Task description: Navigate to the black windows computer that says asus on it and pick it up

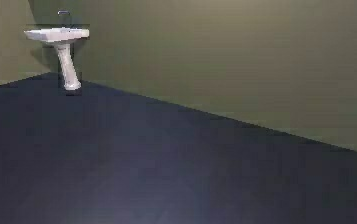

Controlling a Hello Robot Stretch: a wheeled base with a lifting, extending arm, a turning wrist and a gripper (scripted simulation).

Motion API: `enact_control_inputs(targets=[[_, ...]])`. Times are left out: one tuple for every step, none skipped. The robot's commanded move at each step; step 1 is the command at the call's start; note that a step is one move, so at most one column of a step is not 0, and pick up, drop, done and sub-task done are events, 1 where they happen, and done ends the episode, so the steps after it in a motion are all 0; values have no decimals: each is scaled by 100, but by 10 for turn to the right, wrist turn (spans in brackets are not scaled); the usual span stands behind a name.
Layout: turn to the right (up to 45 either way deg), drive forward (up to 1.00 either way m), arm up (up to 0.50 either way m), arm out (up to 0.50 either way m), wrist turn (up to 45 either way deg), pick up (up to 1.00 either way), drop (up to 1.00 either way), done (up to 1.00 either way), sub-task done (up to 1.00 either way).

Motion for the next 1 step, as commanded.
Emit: enact_control_inputs(targets=[[450, 0, 0, 0, 0, 0, 0, 0, 0]])
